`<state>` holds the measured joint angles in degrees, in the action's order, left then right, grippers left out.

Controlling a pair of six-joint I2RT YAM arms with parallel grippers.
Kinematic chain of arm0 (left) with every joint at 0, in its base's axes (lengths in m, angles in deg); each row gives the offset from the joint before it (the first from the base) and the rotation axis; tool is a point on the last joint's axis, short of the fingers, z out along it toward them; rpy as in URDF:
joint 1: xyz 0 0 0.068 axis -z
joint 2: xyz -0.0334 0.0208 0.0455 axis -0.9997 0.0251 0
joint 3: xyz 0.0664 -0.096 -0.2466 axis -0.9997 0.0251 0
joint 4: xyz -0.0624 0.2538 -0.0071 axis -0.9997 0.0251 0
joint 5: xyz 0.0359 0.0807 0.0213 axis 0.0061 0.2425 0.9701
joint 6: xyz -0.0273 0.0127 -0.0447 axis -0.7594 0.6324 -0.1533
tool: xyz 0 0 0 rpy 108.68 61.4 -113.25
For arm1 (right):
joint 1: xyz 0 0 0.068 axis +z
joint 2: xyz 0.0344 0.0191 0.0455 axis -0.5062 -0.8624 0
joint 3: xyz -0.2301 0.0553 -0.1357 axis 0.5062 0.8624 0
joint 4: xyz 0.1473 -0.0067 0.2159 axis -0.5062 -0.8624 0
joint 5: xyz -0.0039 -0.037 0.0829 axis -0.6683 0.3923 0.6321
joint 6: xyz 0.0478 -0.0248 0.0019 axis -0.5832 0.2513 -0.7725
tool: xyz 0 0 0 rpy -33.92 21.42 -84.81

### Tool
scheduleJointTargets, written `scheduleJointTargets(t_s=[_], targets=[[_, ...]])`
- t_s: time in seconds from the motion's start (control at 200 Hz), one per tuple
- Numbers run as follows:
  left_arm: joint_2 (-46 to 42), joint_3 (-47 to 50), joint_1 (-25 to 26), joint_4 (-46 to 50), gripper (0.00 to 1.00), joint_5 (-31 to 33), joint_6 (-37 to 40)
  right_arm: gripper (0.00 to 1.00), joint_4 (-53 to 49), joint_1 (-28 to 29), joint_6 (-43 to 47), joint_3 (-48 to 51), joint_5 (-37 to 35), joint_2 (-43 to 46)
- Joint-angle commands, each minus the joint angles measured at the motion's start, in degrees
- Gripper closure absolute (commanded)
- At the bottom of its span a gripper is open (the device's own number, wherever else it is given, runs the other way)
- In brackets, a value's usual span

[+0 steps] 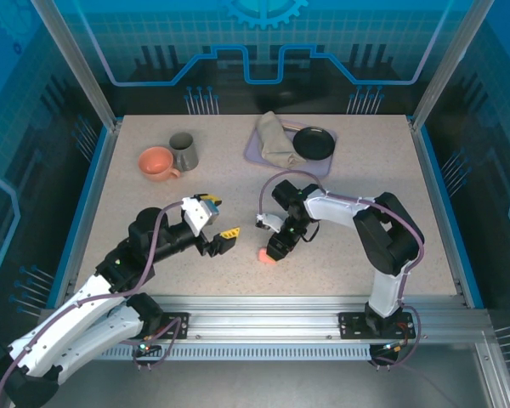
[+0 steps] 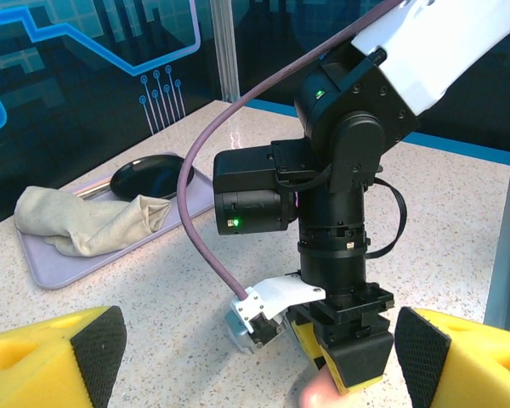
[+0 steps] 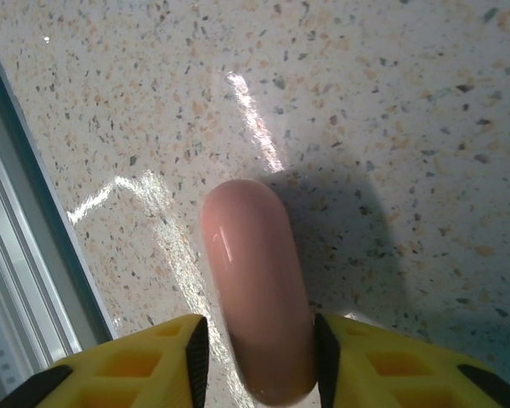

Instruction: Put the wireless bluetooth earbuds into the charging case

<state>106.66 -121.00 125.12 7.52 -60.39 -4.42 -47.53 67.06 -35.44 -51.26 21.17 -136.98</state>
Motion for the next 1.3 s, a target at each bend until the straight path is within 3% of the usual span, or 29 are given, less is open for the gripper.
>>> scheduleJointTargets(t_s=[0.0,0.25,0.385,0.545,0.64,0.755,0.825,0.98,1.206,1.296], targets=[[-0.5,0.4,0.2,-1.1,0.14,1.3,-1.2,0.55,-2.4,-1.2,0.3,-2.2,-0.8,-0.7],[-0.2,0.7,0.2,-1.6,0.12,5.2,-2.1,0.49,-2.0,-2.1,0.2,-2.2,-6.3,5.3],[0.3,1.5,0.2,-2.5,0.01,14.5,-4.0,0.45,-0.1,-4.0,-0.9,-0.3,-9.9,12.7],[2.3,1.9,-0.6,-2.7,0.01,27.5,-6.3,0.41,6.3,-8.7,-3.5,4.6,-15.2,23.8],[4.6,1.1,-2.9,-0.4,0.01,31.5,-8.2,0.33,10.8,-11.7,-5.7,8.3,-20.5,29.4],[7.2,0.6,-9.0,1.9,0.01,32.7,-12.9,0.19,15.3,-14.8,-7.7,12.5,-27.7,35.3],[8.8,1.4,-12.8,1.8,0.01,34.0,-15.7,0.0,17.9,-16.6,-8.7,14.7,-31.6,38.0],[13.4,3.0,-18.7,-0.7,0.01,35.7,-18.8,0.0,26.0,-23.4,-11.8,22.8,-34.0,41.7],[20.2,7.8,-21.4,-13.0,0.01,35.9,-13.5,0.0,46.6,-32.3,-17.2,35.3,-32.7,42.3],[23.2,10.7,-22.8,-20.0,0.01,33.0,-11.4,0.0,54.1,-33.8,-18.2,38.4,-31.4,40.2]])
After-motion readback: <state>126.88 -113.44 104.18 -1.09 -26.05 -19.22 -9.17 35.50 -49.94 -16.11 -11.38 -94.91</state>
